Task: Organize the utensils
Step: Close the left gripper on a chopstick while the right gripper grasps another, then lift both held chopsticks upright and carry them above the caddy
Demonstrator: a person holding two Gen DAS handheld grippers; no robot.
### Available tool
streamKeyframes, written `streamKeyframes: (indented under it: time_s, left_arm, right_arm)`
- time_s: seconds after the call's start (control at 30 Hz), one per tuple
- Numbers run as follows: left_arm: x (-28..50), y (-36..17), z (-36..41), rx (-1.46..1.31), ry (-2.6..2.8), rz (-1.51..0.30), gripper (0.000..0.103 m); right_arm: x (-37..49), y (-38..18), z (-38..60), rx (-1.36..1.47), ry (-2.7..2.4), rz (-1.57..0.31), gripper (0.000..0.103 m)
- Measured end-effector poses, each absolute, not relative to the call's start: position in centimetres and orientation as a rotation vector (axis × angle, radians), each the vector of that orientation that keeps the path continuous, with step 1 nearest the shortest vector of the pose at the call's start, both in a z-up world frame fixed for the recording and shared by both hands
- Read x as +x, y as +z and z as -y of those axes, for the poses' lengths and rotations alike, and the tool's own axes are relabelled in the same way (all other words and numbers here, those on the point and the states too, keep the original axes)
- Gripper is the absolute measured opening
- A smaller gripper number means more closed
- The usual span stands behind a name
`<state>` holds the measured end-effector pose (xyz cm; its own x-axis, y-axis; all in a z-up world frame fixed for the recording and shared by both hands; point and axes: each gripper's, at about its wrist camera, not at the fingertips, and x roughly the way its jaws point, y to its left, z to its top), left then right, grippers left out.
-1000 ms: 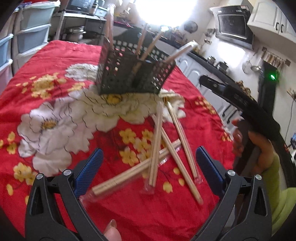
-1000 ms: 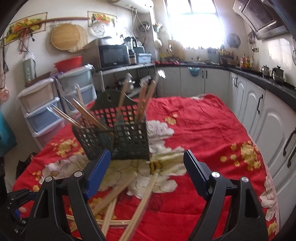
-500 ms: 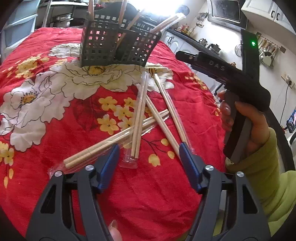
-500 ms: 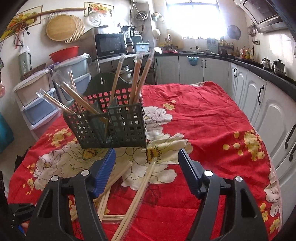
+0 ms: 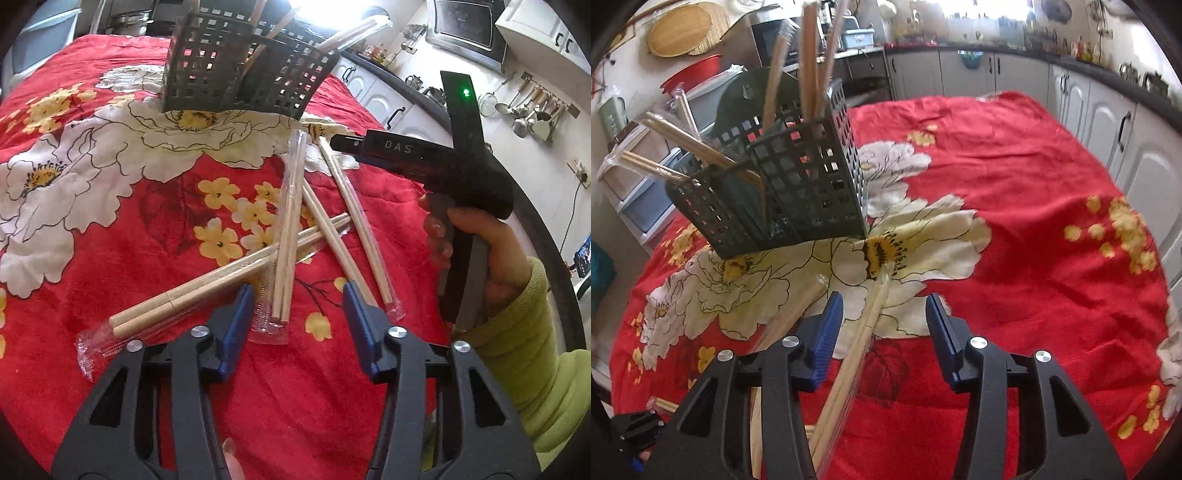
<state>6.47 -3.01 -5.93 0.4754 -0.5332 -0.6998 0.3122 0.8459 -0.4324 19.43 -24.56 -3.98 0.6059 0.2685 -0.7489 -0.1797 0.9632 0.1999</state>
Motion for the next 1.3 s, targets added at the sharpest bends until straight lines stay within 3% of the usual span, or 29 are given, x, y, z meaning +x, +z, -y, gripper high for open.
streamKeyframes:
  time_s: [0.3, 0.47, 0.8, 1.3]
  left_arm:
    - [6.7, -6.4, 2.3, -0.261, -0.510, -0.944, 0.024]
    - [6.7, -6.5, 2.0, -0.257, -0.504, -0.943, 0.015]
    - [7.1, -6.7, 1.5, -0.286, -0.507, -0.947, 0.004]
    - [5.8, -3.4, -0.1, -0.275, -0.517, -0.862, 0.003]
  right_arm:
    - [21.3, -5.6, 24.0, 0.140, 0.277, -0.957, 0.030]
    - [21.4, -5.9, 24.1, 0.148, 0.270, -0.956, 0.018]
    - [21.1, -5.6, 25.1, 0.233, 0.266, -0.937, 0.010]
    - [17.3, 0.2, 25.0, 0.248, 0.340, -0.725, 0.007]
